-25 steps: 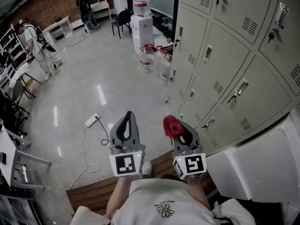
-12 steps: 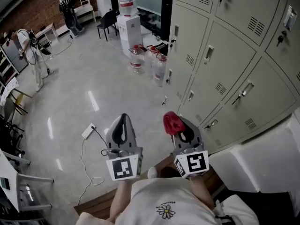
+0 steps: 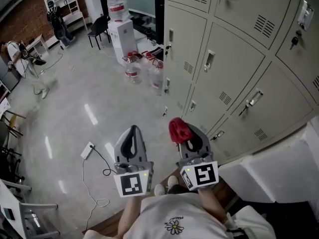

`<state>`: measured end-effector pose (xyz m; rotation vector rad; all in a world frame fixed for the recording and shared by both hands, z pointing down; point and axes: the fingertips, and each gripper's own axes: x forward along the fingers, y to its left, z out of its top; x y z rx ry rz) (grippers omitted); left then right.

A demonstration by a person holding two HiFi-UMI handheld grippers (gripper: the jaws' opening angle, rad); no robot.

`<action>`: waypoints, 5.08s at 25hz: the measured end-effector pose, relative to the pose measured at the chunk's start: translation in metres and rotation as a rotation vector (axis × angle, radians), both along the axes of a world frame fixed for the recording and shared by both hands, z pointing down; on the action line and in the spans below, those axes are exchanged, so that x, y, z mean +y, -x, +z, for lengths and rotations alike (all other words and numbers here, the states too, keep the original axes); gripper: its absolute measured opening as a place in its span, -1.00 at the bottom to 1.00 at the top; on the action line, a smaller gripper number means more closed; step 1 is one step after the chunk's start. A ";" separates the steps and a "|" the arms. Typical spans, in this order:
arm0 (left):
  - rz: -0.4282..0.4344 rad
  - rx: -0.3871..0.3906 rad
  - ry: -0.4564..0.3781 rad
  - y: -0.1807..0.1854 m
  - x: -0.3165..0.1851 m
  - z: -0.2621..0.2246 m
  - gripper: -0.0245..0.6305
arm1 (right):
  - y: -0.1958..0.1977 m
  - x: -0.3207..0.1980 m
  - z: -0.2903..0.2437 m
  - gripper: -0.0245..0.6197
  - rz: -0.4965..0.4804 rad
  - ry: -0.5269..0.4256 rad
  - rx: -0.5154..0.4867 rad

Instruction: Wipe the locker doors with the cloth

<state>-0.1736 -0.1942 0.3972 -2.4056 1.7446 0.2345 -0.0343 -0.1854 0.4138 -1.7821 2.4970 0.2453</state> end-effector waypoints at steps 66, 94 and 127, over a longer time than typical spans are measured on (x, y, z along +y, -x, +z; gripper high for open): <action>0.967 0.091 -0.380 -0.369 -0.032 -0.279 -0.88 | -0.268 0.050 -0.295 -0.84 0.856 -0.429 0.202; 0.989 0.194 -0.445 -0.405 -0.061 -0.455 -0.88 | -0.292 -0.029 -0.576 -0.84 0.722 -0.442 0.341; 1.001 0.216 -0.453 -0.432 -0.067 -0.511 -0.88 | -0.364 -0.038 -0.617 -0.84 0.930 -0.281 0.486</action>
